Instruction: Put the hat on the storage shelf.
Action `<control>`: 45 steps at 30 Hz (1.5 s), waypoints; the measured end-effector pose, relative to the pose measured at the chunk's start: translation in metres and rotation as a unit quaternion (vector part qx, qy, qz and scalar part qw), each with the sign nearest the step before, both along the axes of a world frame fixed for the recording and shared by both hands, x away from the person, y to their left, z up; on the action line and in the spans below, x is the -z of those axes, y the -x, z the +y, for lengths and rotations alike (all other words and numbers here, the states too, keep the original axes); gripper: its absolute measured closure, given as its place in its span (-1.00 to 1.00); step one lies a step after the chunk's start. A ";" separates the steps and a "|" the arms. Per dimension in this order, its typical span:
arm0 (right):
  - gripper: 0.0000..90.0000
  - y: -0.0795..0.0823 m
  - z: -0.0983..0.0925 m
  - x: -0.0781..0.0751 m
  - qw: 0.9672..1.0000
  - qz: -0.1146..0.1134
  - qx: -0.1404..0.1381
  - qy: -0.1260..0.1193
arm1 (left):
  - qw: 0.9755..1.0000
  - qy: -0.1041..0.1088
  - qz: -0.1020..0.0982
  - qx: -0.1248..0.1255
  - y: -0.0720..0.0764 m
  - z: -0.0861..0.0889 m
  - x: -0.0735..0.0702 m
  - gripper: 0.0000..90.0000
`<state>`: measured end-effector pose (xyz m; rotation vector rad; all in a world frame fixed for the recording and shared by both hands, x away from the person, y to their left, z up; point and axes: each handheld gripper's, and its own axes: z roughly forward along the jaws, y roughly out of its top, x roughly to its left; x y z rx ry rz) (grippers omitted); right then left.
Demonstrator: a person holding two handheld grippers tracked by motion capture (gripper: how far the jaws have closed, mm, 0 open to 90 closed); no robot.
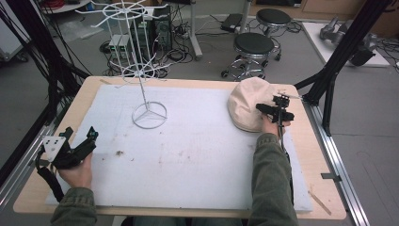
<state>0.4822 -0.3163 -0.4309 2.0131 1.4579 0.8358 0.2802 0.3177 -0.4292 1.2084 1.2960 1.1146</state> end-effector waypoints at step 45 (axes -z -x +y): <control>0.70 -0.001 0.016 -0.001 0.999 0.032 0.010 0.024 | 1.000 -0.002 0.004 0.001 -0.001 0.001 0.002 -0.47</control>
